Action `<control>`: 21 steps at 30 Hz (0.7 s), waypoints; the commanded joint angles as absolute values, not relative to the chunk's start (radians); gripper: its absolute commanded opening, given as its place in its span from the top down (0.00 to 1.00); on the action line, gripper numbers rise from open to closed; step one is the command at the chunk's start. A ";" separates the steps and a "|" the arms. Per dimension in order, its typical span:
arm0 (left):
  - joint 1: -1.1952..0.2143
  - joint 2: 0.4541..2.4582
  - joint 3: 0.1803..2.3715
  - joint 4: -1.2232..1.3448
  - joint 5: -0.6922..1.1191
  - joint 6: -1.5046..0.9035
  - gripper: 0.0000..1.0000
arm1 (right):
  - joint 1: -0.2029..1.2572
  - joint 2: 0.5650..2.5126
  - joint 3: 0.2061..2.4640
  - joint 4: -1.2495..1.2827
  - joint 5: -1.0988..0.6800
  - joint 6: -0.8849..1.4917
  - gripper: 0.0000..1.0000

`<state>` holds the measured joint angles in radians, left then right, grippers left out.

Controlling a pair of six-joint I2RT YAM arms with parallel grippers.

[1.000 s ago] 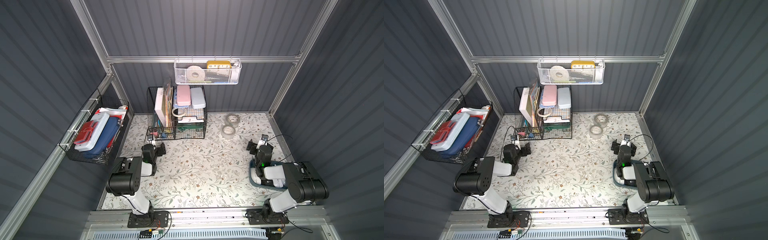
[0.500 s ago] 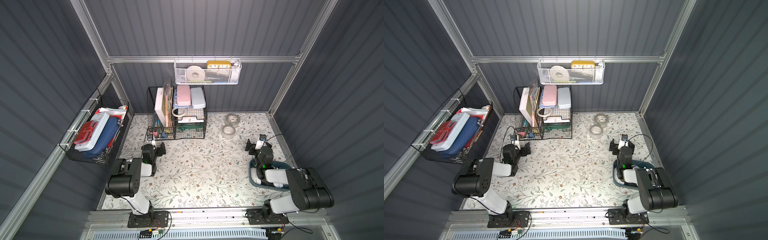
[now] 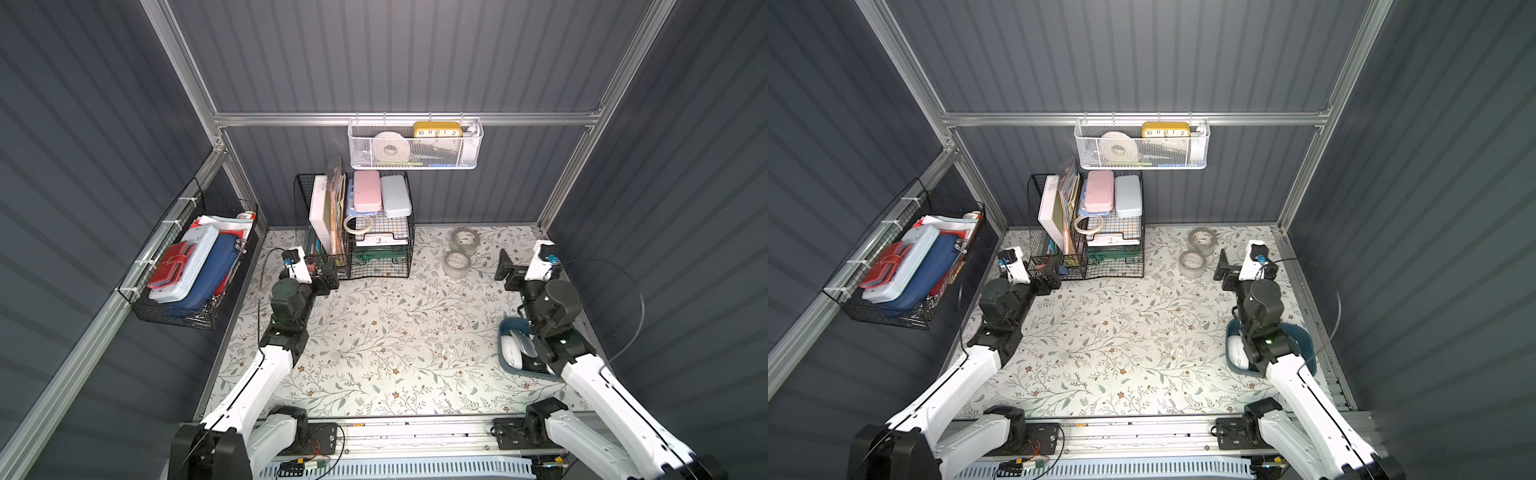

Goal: Take out the mouse from the storage box
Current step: Move the storage box to the center of the board.

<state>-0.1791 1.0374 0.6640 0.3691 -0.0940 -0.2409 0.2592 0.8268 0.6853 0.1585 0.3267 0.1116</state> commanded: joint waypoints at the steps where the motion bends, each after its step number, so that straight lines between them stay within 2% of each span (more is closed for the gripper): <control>1: -0.179 1.056 0.807 0.021 -0.024 -0.399 0.00 | 0.260 0.784 0.762 -0.249 0.361 0.349 0.01; 4: -0.179 1.094 0.906 -0.132 0.029 -0.433 0.01 | 0.249 0.731 0.806 -0.410 0.405 0.454 0.01; 7: -0.176 1.116 0.979 -0.281 0.003 -0.514 0.01 | 0.217 0.661 0.807 -0.489 0.356 0.498 0.01; 12: -0.175 1.109 0.955 -0.254 0.128 -0.498 0.00 | 0.196 0.606 0.827 -0.599 0.323 0.510 0.01; 17: -0.270 1.165 1.012 -0.327 0.055 -0.464 0.01 | 0.196 0.625 0.890 -0.736 0.349 0.531 0.01; 21: -0.394 1.214 1.034 -0.385 -0.004 -0.524 0.01 | 0.196 0.630 0.946 -0.821 0.377 0.529 0.01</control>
<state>-0.3283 1.1900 1.0058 -0.2943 0.0311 -0.4862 0.2001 0.6319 0.8989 -0.7181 0.3504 0.5133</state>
